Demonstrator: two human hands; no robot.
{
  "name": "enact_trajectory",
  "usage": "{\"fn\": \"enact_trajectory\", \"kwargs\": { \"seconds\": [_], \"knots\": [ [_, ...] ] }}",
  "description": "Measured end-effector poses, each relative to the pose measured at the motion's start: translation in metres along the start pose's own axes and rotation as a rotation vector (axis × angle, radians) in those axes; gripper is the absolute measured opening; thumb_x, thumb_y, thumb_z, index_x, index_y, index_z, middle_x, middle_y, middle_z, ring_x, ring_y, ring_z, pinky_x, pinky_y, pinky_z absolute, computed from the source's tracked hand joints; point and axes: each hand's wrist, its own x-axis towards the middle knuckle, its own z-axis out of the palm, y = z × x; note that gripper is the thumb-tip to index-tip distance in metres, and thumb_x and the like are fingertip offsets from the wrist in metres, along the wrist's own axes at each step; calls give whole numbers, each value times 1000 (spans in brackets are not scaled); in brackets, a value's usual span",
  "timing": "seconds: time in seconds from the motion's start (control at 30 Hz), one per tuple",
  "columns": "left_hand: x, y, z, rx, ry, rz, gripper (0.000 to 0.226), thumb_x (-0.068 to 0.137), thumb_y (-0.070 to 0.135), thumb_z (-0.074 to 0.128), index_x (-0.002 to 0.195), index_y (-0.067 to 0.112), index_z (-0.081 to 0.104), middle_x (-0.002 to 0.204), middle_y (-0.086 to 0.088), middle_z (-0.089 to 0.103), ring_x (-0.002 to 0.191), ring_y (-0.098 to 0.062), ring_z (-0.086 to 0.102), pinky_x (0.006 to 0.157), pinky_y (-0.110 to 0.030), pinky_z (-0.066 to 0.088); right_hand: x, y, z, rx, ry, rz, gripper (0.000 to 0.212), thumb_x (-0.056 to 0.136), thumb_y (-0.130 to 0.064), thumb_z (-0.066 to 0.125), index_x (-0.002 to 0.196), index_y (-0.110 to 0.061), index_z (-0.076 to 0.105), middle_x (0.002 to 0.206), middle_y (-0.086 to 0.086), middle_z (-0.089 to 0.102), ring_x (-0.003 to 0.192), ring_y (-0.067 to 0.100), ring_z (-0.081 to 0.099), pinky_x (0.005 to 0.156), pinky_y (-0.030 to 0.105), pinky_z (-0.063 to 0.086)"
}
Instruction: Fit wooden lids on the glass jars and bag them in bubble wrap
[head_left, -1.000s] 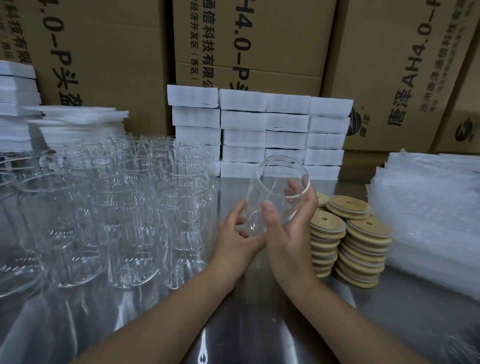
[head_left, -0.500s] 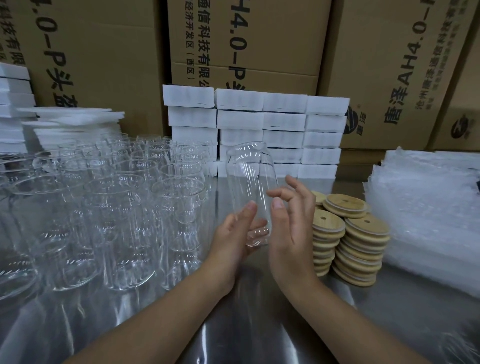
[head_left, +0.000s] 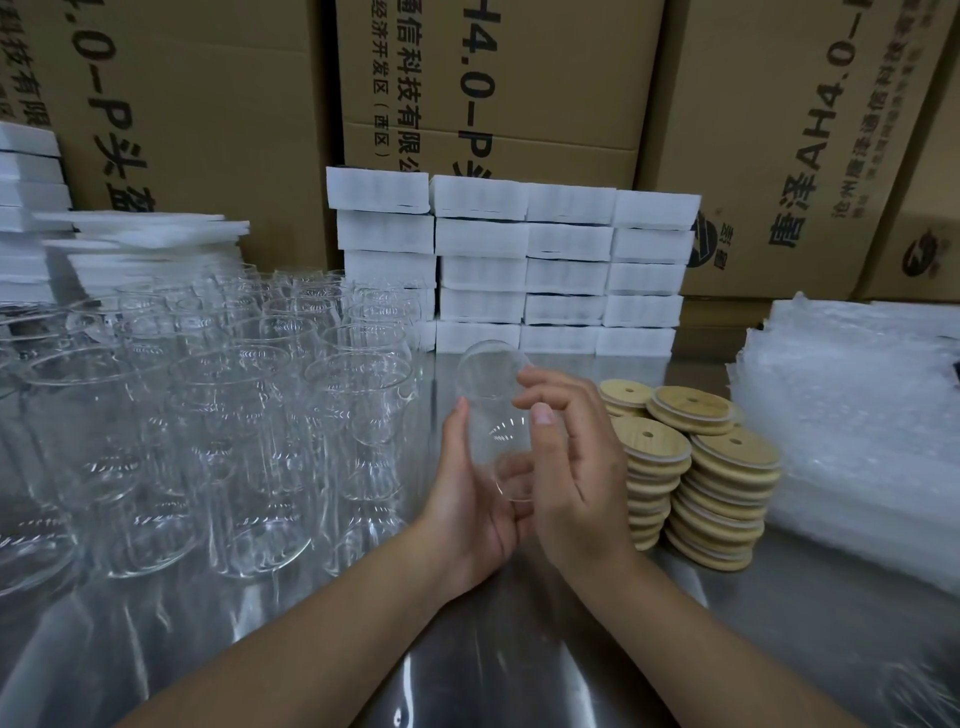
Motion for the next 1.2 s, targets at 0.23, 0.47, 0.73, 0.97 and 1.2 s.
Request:
{"fn": "enact_trajectory", "kwargs": {
  "seconds": [0.23, 0.47, 0.73, 0.97, 1.2],
  "knots": [
    [-7, 2, 1, -60, -31, -107, 86, 77, 82, 40, 111, 10, 72, 110, -7, 70, 96, -21, 69, 80, -32, 55, 3, -2, -1, -52, -11, -33, 34, 79, -32, 64, 109, -18, 58, 121, -9, 56, 123, 12, 52, 104, 35, 41],
    [-10, 1, 4, -95, -73, -75, 80, 86, 74, 37, 112, 8, 72, 122, -7, 67, 103, -20, 69, 82, -30, 57, 5, -1, -1, -50, -121, 52, 68, 63, -42, 75, 125, -27, 52, 140, -8, 47, 133, 7, 42, 110, 32, 35],
    [-9, 3, 5, 4, -79, -24, 93, 81, 83, 31, 139, 11, 47, 123, -6, 65, 114, -22, 60, 101, -35, 41, 5, -4, -3, -23, -92, 114, 67, 57, -33, 85, 117, -28, 56, 124, -11, 59, 124, 4, 51, 106, 33, 41],
    [-5, 2, 5, 138, -107, -9, 87, 72, 87, 23, 107, 26, 74, 123, -13, 50, 117, -29, 38, 101, -41, 27, 8, -11, -4, 58, -20, 303, 55, 60, -38, 82, 110, -28, 61, 113, -12, 64, 112, 2, 57, 101, 31, 45],
    [0, 0, 2, 220, -87, -64, 96, 59, 91, 26, 112, 23, 67, 86, -2, 64, 76, -11, 58, 70, -24, 41, 10, -9, -5, 129, 11, 380, 53, 63, -45, 76, 107, -19, 63, 105, -9, 66, 107, 3, 60, 100, 33, 46]
  ]
}}
